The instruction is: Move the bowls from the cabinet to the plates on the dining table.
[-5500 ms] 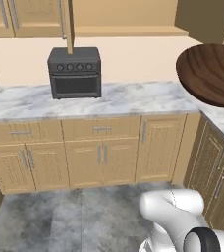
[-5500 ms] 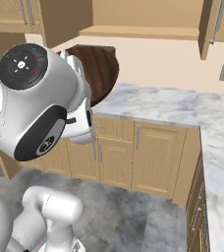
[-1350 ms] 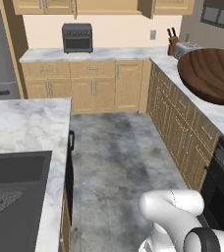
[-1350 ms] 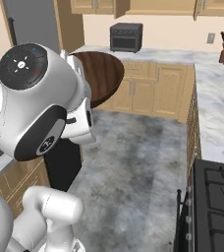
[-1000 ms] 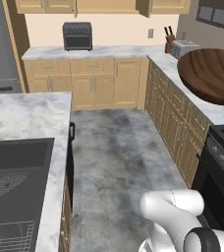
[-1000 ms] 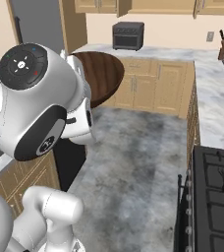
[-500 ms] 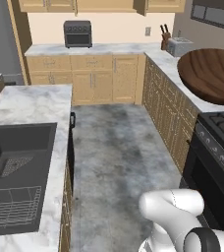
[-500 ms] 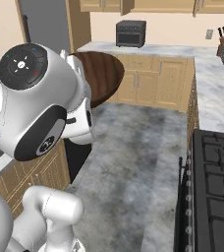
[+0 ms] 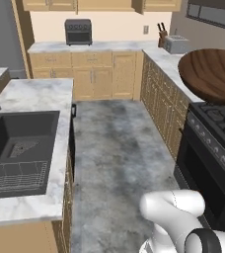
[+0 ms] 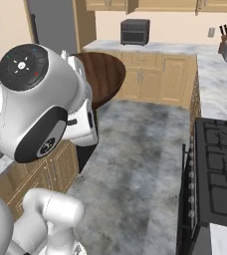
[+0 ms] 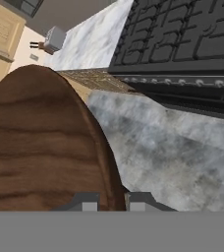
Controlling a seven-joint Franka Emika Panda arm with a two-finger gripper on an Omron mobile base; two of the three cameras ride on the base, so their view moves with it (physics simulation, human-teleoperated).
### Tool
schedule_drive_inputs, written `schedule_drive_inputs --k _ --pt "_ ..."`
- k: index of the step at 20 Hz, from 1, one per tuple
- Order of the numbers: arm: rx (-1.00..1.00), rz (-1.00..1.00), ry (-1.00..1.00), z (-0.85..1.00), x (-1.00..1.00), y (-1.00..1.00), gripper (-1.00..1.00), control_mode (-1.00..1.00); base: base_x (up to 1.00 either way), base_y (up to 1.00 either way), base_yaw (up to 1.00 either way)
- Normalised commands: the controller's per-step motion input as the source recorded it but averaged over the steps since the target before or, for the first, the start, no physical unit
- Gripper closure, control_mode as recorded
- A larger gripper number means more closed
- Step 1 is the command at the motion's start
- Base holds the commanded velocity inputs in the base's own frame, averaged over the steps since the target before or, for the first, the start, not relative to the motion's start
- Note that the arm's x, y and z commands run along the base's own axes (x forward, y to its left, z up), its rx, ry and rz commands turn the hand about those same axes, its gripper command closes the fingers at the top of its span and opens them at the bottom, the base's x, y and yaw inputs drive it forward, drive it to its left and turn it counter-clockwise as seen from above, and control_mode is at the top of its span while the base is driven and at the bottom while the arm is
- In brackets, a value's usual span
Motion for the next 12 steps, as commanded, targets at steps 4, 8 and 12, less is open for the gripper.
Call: schedule_drive_inputs --k 4,8,12 --pt "0.0 0.0 0.0 0.0 0.0 0.0 1.0 1.0 -0.43 0.44 0.0" --pt "0.0 0.0 0.0 0.0 0.0 0.0 1.0 1.0 -0.2 0.62 0.0" --pt "0.0 0.0 0.0 0.0 0.0 0.0 1.0 1.0 -0.1 0.62 0.0"
